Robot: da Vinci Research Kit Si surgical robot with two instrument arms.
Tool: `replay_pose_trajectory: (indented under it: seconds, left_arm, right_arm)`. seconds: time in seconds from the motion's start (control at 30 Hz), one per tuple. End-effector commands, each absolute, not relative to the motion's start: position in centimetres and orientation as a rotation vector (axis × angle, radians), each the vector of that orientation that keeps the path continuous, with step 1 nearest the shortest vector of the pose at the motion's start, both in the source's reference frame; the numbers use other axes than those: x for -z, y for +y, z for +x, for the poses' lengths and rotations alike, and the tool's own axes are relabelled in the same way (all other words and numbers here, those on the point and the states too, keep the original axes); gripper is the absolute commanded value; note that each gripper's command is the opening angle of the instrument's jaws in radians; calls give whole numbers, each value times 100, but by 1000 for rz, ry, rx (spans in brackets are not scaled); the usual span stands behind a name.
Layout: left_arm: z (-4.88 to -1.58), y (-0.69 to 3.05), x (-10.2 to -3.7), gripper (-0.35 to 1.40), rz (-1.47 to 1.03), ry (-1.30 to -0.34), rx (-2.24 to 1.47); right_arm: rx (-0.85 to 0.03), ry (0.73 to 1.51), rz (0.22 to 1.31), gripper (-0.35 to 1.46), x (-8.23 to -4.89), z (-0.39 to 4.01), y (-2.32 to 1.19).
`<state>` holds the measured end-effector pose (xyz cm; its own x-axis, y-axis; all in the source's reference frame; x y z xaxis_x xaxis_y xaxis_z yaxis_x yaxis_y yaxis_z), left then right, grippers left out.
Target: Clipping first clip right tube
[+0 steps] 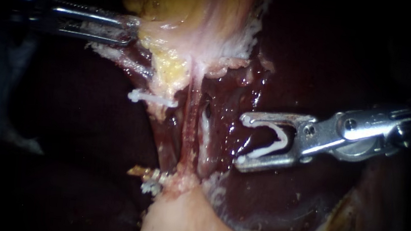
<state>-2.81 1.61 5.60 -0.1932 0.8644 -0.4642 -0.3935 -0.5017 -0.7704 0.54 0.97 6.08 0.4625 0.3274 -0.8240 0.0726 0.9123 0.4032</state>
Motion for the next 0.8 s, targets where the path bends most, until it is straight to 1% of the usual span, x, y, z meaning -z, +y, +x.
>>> replay_pose_trajectory:
  seconds: [0.03, 0.13, 0.37, 0.43, 0.63, 0.8]
  left_arm:
    - [-279, 162, -557, -35, -1166, -633, -1820]
    - [-268, 168, -545, -35, -1165, -649, -1818]
    - [-233, 188, -503, -35, -1172, -615, -1792]
    - [-227, 191, -497, -35, -1177, -609, -1789]
    - [-229, 189, -498, -35, -1178, -603, -1785]
    - [-231, 187, -499, -35, -1178, -600, -1785]
  right_arm:
    - [-162, 1087, 413, 50, -608, 54, 97]
    - [-162, 1087, 413, 50, -608, 54, 97]
    - [-160, 1087, 416, 50, -608, 53, 97]
    - [-159, 1088, 419, 50, -607, 54, 96]
    - [-150, 1101, 430, 50, -607, 65, 94]
    - [-187, 1127, 503, 50, -611, 81, 89]
